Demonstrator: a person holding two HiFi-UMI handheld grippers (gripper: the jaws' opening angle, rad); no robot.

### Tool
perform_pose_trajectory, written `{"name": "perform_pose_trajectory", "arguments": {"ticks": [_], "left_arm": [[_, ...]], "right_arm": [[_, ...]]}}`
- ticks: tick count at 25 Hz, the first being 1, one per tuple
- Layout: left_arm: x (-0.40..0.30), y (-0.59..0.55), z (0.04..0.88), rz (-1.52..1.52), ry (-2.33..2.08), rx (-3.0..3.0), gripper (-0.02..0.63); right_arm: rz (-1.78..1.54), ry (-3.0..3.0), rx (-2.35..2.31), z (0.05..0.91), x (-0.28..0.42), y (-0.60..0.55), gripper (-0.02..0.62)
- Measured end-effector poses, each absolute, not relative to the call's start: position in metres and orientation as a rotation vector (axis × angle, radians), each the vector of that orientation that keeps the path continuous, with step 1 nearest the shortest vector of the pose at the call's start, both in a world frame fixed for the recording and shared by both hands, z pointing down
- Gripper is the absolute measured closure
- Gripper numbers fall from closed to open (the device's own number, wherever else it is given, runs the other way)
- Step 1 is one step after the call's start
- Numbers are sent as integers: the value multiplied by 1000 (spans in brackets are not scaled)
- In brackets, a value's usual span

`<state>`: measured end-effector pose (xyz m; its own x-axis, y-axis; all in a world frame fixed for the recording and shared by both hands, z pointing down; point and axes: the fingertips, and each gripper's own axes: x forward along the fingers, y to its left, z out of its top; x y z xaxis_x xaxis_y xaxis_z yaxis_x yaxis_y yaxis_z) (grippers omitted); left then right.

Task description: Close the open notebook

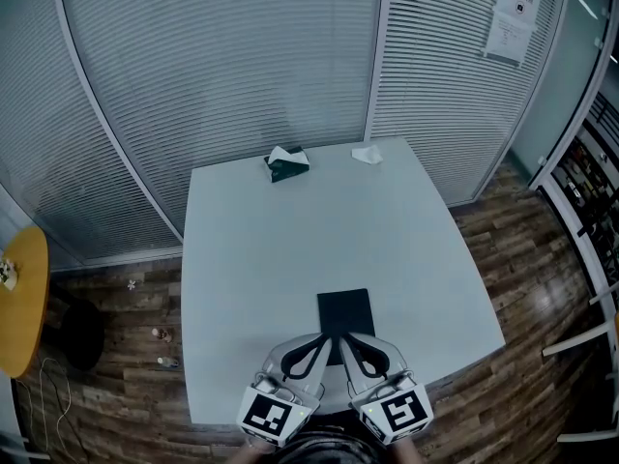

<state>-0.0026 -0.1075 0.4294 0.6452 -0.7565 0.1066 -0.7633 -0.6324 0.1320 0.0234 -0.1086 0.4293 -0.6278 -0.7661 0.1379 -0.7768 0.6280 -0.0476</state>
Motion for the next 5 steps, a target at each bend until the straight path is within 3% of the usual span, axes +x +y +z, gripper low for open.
{"name": "perform_pose_trajectory", "arguments": {"ticks": [5], "left_arm": [[-2, -110, 431, 65, -1251, 2698, 603]], "right_arm": [[157, -2734, 1305, 430, 24, -110, 595]]}}
